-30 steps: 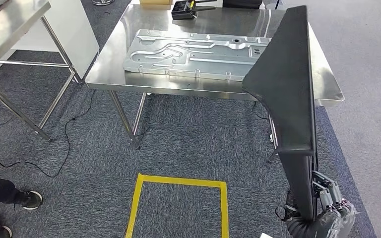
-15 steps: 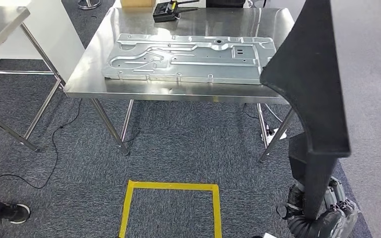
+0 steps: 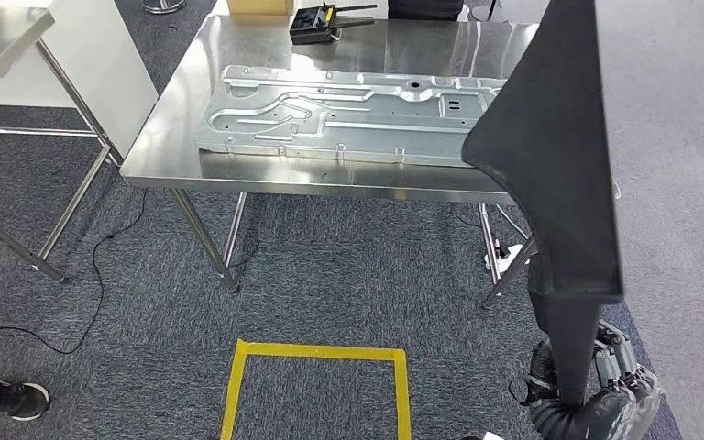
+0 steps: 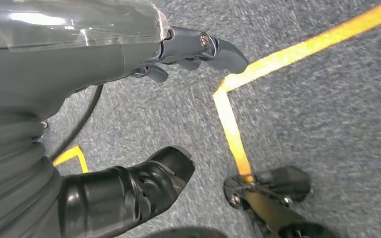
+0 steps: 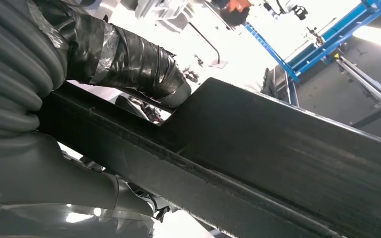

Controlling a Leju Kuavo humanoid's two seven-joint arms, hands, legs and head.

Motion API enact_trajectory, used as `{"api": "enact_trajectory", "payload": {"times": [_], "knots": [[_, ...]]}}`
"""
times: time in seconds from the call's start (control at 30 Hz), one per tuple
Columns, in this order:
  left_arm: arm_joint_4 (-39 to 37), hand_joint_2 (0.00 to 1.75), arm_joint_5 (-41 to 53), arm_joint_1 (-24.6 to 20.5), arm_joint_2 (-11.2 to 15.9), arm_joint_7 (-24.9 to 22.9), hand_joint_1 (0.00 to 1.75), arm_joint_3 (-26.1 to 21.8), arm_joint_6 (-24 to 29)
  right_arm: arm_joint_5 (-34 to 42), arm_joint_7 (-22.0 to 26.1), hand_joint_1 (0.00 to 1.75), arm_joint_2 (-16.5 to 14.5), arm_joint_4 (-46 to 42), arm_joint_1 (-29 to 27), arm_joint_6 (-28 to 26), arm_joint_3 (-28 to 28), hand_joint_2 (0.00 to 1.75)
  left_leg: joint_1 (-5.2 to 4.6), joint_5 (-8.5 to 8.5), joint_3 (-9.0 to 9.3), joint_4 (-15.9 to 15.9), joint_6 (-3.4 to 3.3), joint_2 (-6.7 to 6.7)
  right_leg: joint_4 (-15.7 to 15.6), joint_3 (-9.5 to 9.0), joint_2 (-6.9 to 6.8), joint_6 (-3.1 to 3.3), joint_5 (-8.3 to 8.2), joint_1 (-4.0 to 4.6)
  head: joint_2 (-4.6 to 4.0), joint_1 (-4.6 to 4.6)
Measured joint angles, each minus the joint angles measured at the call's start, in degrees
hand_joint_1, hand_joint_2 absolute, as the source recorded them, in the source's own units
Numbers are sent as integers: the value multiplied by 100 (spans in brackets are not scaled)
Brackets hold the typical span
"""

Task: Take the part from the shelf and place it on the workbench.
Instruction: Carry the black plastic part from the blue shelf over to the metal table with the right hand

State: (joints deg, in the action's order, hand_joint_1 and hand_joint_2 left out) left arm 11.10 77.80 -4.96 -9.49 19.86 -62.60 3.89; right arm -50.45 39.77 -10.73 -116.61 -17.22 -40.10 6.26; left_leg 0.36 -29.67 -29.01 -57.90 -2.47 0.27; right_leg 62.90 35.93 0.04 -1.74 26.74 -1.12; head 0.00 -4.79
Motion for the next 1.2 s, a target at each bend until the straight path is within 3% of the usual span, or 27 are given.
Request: {"api": "enact_trajectory", "payload": {"times": [0.07,0.2,0.23,0.3,0.33,0.37,0.4,0.43,0.5,0.53,0.67,0.73,0.83,0.87,0.9,0.93,1.0,1.03,1.13,1.2], "knots": [[0,175,10,-9,-7,1,0,0,1,-1,-1,175,1,-1,5,1,8,175,-10,-58,13,-6,72,1,-291,-138,-5,62,-18,31,0,3],[2,175,43,-32,-8,-2,0,3,2,-17,-5,175,2,-1,12,2,50,175,-7,-193,34,-112,188,14,-403,-242,16,195,31,14,0,13],[2,175,49,-35,-8,-3,0,3,2,-38,-5,175,2,0,27,2,67,175,0,-307,-61,-337,213,11,-434,-287,11,230,40,-1,0,16],[1,175,66,-30,-8,-7,0,4,2,-91,-5,175,3,12,70,2,123,175,16,-589,-482,-1078,248,7,-447,-339,-1,279,77,7,0,23],[0,175,79,-24,-9,-12,0,5,2,-117,-5,175,5,20,93,2,156,175,25,-665,-715,-1420,262,7,-446,-359,3,290,99,14,0,22],[0,175,89,-16,-9,-19,0,7,2,-138,-5,175,8,30,115,2,187,175,32,-634,-881,-1605,272,8,-444,-385,11,294,125,19,0,22],[0,175,99,-7,-10,-25,0,8,2,-164,-5,175,13,38,139,2,219,175,38,-481,-943,-1569,275,9,-441,-420,22,289,154,21,0,22],[0,175,106,-2,-10,-29,0,9,2,-194,-5,175,18,44,167,2,255,175,42,-233,-898,-1321,272,9,-436,-464,34,277,189,21,0,23],[0,175,116,0,-9,-33,0,13,2,-275,-5,175,28,60,246,2,342,175,34,230,-666,-602,249,7,-419,-532,50,233,264,31,0,22],[0,175,122,-6,-8,-33,0,18,1,-325,-5,175,34,67,293,2,391,175,23,333,-572,-355,226,4,-410,-544,57,202,293,39,0,22],[0,175,158,-17,-9,-45,0,45,-5,-513,-4,175,61,74,459,2,573,175,4,310,-486,-160,109,-8,-409,-563,59,73,354,42,0,19],[1,175,176,-17,-9,-51,0,69,-8,-578,-3,175,83,74,540,2,662,175,23,305,-438,-113,26,-6,-145,-459,44,25,509,34,0,18],[1,175,199,-29,-8,-52,0,113,-13,-619,-2,175,131,75,620,2,770,175,13,262,-386,-102,-53,-1,909,132,31,-10,911,31,0,18],[0,175,207,-30,-8,-52,0,121,-14,-626,-2,175,148,77,634,2,797,175,7,243,-364,-103,-62,-3,1149,301,31,-13,931,31,0,18],[0,175,214,-28,-8,-52,0,127,-17,-635,-3,175,164,78,652,2,824,175,2,220,-335,-104,-63,-7,1185,375,31,-9,835,31,0,18],[0,175,217,-25,-9,-53,0,130,-20,-648,-3,175,179,78,679,2,851,175,-1,193,-295,-105,-58,-11,993,335,30,7,629,34,0,18],[0,175,223,-22,-17,-54,0,136,-28,-678,-3,175,207,82,748,2,909,175,-10,132,-216,-105,-34,-18,262,62,25,75,158,59,0,17],[0,175,227,-25,-22,-55,0,138,-31,-692,-2,175,218,86,788,2,933,175,-17,106,-195,-110,-10,-20,-55,-67,21,112,30,80,0,15],[0,175,240,-37,-30,-51,0,146,-48,-708,1,175,243,115,885,2,999,175,-23,72,-182,-94,79,-17,-340,-179,24,180,19,126,0,19],[0,175,266,-41,-25,-22,0,162,-90,-716,-1,175,252,131,920,2,1027,175,-18,14,-181,-129,135,-14,-408,-230,27,218,14,85,0,21]]}}
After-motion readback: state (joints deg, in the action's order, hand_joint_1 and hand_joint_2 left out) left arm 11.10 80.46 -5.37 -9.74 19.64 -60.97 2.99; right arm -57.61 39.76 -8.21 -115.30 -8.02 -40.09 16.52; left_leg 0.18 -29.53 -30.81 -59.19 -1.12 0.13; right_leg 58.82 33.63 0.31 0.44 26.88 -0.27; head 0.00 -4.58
